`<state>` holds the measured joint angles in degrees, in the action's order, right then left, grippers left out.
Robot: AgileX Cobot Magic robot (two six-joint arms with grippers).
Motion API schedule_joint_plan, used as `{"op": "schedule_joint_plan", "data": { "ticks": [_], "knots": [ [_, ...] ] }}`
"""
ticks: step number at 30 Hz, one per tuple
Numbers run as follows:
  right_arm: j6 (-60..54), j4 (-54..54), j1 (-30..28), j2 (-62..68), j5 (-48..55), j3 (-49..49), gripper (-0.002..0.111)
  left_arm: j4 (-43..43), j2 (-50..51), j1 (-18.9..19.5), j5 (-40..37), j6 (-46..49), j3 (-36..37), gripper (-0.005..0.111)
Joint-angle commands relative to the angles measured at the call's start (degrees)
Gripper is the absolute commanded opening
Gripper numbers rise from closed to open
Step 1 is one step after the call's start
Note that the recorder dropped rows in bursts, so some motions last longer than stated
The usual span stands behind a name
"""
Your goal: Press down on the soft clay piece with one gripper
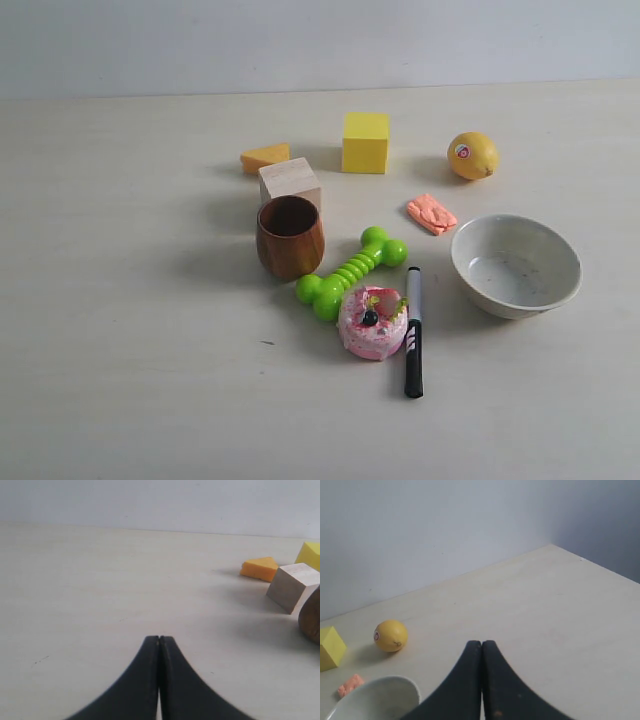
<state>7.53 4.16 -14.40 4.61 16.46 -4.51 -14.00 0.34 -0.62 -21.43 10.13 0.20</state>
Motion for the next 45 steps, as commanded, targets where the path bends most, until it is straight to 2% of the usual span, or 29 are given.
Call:
{"op": "schedule_joint_plan", "data": {
  "ticks": [1,7,11,45],
  "knots": [
    [-2.04,0.19,-0.25,-1.02,0.81,0.27,0.000,-0.20,-0.34,0.21,0.54,0.21,-0.20,0.000],
    [-3.50,-0.09,5.56,-4.61,1.40,3.71,0.000,-0.20,-0.34,0.21,0.54,0.21,-0.20,0.000],
    [-8.31,-0.19,7.77,-4.61,1.73,4.51,0.000,-0.20,-0.34,0.21,0.54,0.21,-0.20,0.000],
    [-13.55,-0.11,8.41,-4.61,2.78,4.51,0.000,-0.09,-0.34,0.21,0.54,0.21,-0.20,0.000]
  ]
}}
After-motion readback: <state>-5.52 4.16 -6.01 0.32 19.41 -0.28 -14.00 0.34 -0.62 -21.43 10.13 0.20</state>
